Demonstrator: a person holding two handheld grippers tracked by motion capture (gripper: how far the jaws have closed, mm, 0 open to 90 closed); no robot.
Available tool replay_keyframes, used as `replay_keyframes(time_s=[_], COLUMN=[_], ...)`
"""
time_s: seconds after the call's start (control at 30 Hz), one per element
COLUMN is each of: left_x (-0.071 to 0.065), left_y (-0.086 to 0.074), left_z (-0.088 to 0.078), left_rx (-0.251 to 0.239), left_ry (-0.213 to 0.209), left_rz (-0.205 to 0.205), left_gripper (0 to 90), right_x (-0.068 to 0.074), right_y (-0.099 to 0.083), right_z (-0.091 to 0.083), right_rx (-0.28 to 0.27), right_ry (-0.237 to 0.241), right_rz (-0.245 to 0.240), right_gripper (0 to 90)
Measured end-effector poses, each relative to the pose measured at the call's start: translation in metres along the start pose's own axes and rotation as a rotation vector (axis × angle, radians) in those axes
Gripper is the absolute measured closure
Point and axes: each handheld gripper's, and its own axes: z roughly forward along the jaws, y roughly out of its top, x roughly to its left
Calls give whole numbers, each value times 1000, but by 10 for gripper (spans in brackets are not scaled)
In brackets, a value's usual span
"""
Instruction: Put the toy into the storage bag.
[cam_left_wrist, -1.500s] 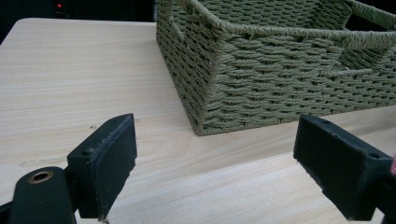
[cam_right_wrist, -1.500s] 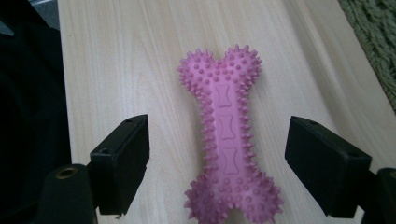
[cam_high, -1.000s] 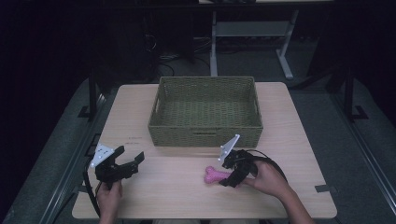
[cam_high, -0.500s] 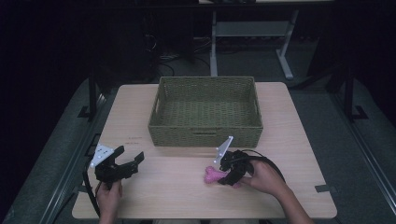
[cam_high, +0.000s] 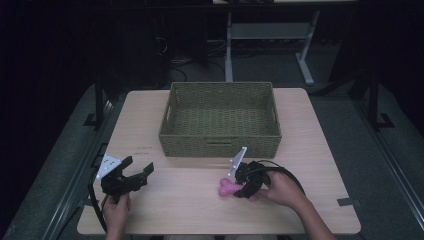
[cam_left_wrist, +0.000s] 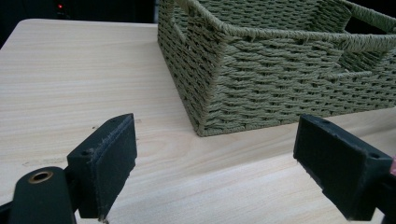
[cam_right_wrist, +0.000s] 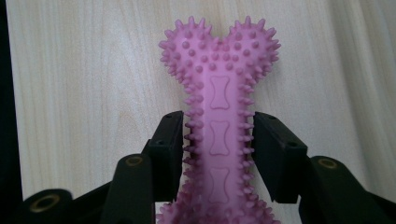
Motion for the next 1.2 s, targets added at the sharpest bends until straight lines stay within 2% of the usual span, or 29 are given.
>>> replay_keyframes(time_s=[0.5, 0.63, 0.77, 0.9, 1.2], left_x=[0, 0, 0, 0, 0], left_y=[0, 0, 0, 0, 0], left_z=[-1, -1, -1, 0, 1], left_rx=[-3, -2, 1, 2, -3], left_ry=[1, 1, 0, -1, -3], left_rz=[-2, -3, 0, 2, -4], left_gripper=[128, 128, 128, 128, 128], right_x=[0, -4, -7, -10, -19], right_y=[-1, -2, -4, -4, 2], right_z=[0, -4, -10, -18, -45], right_rx=[7, -21, -57, -59, -120], right_ry=[-2, 20, 39, 35, 54], right_rz=[-28, -16, -6, -2, -1], right_gripper=[580, 580, 581, 581, 581])
